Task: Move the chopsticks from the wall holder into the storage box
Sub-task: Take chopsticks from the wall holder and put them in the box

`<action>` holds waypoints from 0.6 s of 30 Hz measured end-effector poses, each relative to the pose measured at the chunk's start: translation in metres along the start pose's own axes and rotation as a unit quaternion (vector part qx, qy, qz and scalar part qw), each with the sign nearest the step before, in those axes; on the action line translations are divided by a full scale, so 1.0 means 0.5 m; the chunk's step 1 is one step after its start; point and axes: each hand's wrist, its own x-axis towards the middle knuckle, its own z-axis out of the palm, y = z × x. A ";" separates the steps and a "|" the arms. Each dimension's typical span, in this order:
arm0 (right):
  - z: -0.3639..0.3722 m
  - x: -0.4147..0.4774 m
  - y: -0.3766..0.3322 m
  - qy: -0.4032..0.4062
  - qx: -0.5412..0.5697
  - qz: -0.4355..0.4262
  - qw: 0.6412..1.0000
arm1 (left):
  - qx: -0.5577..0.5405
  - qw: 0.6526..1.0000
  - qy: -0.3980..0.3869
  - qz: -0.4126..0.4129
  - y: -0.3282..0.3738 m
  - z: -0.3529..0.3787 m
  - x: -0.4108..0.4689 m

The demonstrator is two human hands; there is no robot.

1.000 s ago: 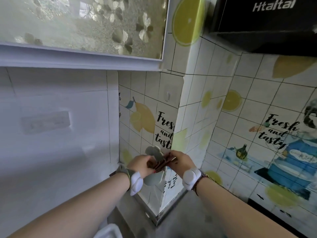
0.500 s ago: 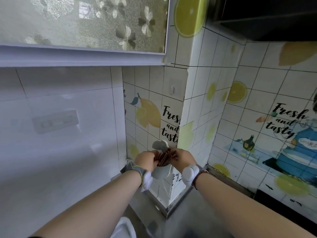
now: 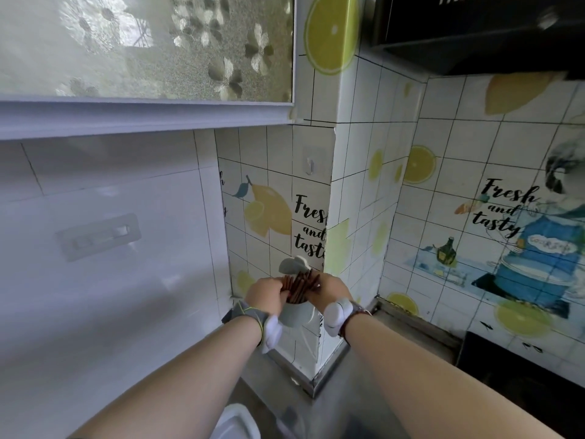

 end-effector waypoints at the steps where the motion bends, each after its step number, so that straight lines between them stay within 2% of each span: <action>1: -0.001 -0.001 -0.004 0.003 -0.007 0.003 1.000 | 0.000 1.000 0.003 0.009 -0.002 -0.006 -0.005; 9: -0.054 -0.015 -0.028 0.059 -0.008 0.013 0.998 | 0.016 0.998 0.032 0.052 -0.012 -0.069 -0.025; 18: -0.166 -0.076 -0.123 0.132 -0.138 -0.085 0.978 | 0.012 0.991 0.130 0.018 0.023 -0.211 -0.069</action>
